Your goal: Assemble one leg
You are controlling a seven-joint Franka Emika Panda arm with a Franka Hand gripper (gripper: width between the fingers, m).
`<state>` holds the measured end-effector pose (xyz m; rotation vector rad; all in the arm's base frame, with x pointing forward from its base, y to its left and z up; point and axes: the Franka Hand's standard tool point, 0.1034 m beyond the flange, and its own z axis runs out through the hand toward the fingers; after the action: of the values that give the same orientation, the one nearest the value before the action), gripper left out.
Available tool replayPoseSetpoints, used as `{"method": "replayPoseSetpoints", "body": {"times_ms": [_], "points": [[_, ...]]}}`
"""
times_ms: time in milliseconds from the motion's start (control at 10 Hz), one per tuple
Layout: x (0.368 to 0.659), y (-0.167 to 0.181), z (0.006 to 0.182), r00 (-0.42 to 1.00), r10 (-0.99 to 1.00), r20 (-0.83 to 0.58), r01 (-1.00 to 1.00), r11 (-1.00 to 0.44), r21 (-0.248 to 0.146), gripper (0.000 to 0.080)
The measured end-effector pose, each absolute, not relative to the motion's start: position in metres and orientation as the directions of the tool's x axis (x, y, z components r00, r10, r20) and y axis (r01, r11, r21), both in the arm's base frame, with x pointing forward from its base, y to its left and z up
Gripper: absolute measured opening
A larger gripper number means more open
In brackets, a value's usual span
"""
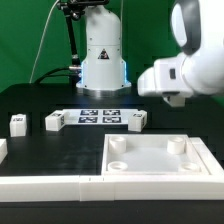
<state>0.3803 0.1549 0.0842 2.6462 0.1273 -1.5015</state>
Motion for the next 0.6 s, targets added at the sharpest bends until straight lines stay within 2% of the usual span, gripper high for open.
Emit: {"method": "replayPoseSetpoints", "body": {"times_ms": [100, 300, 600], "points": [[0.389, 0.158, 0.096, 0.559, 0.023, -0.829, 0.113, -0.992, 0.049, 0.0290], [0.385, 0.157, 0.094, 0.565, 0.025, -0.825, 0.114, -0.992, 0.048, 0.0290], [0.399, 0.160, 0.093, 0.748, 0.056, -0.662, 0.098, -0.995, 0.026, 0.0290]]}}
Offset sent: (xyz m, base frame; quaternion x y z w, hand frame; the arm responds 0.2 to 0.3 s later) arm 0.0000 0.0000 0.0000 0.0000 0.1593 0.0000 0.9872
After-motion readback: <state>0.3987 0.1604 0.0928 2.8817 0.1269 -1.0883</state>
